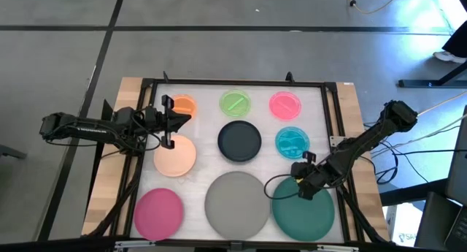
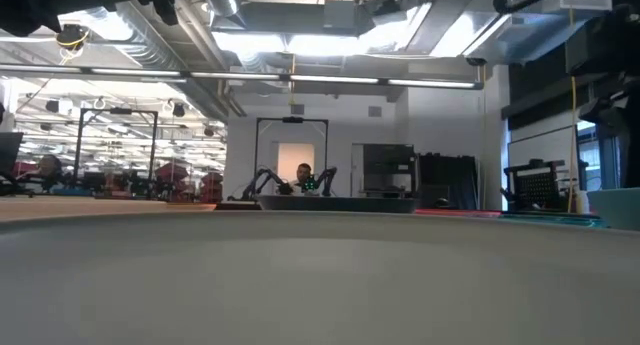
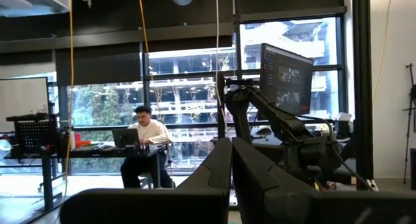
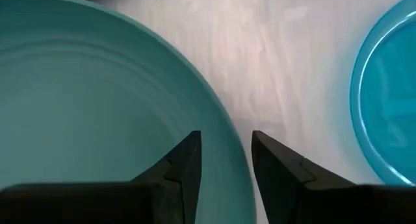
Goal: Stack plastic plates
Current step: Stack the green plate on top of the gray plate, then stack the black plate on top of the green plate
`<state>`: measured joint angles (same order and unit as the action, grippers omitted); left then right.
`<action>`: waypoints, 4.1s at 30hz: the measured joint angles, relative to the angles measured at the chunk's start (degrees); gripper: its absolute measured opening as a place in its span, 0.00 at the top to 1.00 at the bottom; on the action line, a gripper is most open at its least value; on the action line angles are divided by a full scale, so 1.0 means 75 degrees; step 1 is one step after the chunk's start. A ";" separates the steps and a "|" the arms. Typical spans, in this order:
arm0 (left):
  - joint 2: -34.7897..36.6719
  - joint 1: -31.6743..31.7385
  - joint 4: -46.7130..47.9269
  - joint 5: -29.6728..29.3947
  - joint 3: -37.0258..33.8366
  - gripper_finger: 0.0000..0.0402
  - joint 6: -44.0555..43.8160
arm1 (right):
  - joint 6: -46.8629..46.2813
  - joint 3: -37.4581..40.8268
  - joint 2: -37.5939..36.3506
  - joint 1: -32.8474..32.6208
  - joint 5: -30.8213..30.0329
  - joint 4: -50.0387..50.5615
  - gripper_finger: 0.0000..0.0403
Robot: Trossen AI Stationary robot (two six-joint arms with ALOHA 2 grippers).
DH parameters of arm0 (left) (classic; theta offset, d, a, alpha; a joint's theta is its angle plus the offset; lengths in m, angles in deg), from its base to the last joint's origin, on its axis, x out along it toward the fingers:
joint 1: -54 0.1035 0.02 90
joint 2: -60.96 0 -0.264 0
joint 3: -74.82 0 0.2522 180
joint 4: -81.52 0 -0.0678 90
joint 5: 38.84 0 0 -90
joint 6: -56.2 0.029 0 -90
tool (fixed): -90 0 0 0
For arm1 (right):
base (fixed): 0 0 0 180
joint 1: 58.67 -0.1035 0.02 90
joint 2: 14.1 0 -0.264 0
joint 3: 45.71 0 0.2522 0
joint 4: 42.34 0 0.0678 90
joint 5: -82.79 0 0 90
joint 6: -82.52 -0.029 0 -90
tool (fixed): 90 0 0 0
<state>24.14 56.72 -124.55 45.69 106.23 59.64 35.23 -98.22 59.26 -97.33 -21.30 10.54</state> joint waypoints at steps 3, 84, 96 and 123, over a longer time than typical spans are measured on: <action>0.0000 0.0000 0.0000 -0.0003 0.0000 0.98 0.0000 | 0.0124 0.0218 0.0000 0.0000 0.0074 -0.0103 0.69; -0.0699 -0.0222 0.0011 0.0098 0.0000 0.98 0.0996 | 0.2659 -0.0104 0.1528 0.2679 0.0548 -0.6879 1.00; -0.0699 -0.0525 0.0055 0.0085 0.0000 0.94 0.1040 | 0.3246 -0.0107 0.2425 0.2935 0.0076 -0.7873 0.93; -0.1478 -0.0665 0.0600 -0.0944 0.0006 0.69 0.0203 | 0.6056 0.0612 0.0528 0.2707 -0.0727 -0.7129 0.60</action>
<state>13.06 51.73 -120.05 38.61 106.27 61.16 80.65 -93.63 63.22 -77.02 -26.75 -42.93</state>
